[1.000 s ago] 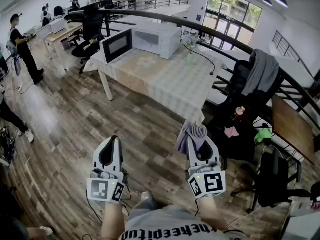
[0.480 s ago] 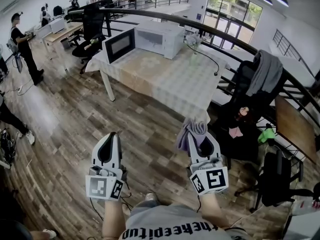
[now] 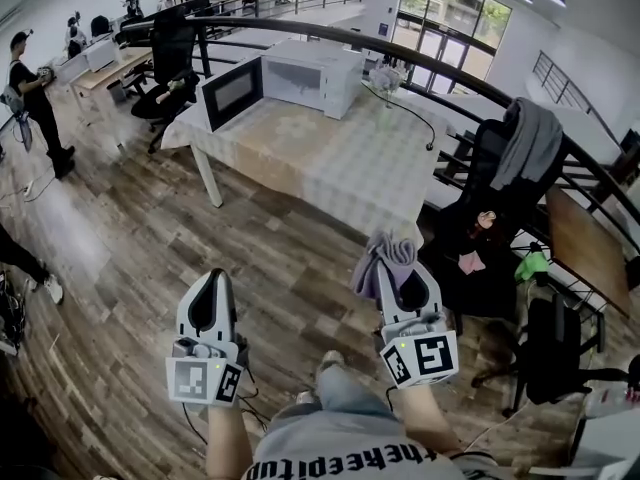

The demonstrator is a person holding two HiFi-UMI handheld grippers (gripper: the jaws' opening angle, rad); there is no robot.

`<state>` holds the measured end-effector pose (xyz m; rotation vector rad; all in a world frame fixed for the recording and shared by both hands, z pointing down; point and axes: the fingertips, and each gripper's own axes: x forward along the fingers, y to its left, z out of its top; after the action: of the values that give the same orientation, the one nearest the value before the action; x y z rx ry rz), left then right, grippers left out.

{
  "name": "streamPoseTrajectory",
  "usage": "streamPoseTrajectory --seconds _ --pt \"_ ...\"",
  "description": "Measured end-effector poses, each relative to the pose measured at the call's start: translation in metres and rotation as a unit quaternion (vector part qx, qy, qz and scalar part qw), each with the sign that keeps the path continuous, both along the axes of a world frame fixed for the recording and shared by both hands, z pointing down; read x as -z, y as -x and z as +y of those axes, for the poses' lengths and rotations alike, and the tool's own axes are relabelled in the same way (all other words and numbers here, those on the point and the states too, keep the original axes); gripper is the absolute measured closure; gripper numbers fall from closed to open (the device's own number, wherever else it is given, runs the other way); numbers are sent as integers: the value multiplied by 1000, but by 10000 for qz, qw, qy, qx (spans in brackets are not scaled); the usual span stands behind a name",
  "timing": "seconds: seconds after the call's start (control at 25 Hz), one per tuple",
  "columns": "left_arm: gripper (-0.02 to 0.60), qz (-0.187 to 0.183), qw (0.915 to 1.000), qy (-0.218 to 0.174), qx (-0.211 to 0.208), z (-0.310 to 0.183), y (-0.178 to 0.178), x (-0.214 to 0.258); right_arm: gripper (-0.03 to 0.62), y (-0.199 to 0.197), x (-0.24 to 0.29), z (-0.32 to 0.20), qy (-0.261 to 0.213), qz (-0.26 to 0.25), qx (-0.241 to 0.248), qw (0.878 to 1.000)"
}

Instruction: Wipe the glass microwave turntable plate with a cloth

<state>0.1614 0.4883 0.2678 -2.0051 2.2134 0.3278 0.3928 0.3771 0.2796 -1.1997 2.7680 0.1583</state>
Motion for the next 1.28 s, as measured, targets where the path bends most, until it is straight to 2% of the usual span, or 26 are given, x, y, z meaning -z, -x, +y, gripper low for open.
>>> streamPoseTrajectory --seconds 0.16,0.44,0.84,1.12,1.28 --pt "571 65 10000 33 -60 -20 12 -7 488 18 -4 -20 49 2 55 10000" --pt "571 -137 9999 30 77 -67 45 -7 488 56 -7 -80 41 -172 190 9997" --pt "571 -250 9995 29 181 -172 100 5 488 121 2 -192 0 -227 412 9989" --pt "571 -370 9991 -27 196 -250 129 13 488 151 7 -271 -10 -309 425 9986" --pt "571 -425 9987 -96 255 -278 140 14 488 167 6 -301 -51 -289 495 9983"
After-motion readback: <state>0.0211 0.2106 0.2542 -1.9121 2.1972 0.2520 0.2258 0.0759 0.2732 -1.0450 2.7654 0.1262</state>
